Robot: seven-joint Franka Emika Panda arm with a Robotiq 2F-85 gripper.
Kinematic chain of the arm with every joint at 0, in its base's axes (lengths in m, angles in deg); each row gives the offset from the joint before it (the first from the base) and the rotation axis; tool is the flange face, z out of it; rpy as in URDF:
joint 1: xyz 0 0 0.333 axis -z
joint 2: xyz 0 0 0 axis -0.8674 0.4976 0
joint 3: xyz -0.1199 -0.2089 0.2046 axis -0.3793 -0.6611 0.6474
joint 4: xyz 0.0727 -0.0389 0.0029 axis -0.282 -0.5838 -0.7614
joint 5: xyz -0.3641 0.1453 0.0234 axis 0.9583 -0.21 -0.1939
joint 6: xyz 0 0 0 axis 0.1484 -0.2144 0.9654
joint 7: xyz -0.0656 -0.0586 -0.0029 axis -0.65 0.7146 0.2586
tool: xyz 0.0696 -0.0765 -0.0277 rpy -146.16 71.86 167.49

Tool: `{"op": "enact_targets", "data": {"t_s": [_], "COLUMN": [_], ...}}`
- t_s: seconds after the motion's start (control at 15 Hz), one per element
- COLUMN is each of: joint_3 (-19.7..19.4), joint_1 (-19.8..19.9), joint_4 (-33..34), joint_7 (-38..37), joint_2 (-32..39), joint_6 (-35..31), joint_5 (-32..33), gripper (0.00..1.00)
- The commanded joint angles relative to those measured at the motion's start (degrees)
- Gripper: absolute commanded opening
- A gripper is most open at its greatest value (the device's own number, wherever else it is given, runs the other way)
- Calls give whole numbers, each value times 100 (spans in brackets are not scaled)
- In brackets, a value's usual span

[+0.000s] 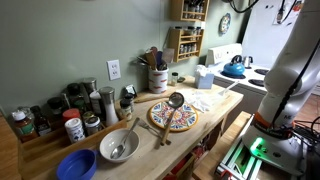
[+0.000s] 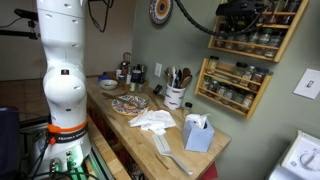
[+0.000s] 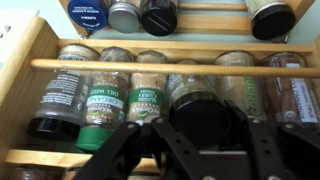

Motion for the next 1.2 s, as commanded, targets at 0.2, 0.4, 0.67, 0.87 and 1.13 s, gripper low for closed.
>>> {"op": "enact_targets", "data": {"t_s": [0.2, 0.4, 0.67, 0.87, 1.13], "joint_3": [16, -7, -46, -93, -119], "joint_1": [121, 118, 97, 75, 32], "joint_4": [-28, -108, -204, -270, -429], "joint_7": [302, 344, 336, 299, 282], "joint_2": [-245, -382, -553, -686, -1025], "joint_6": [181, 157, 116, 291, 1015], "joint_5": [-363, -462, -517, -617, -525], "gripper": [31, 31, 31, 31, 31]}}
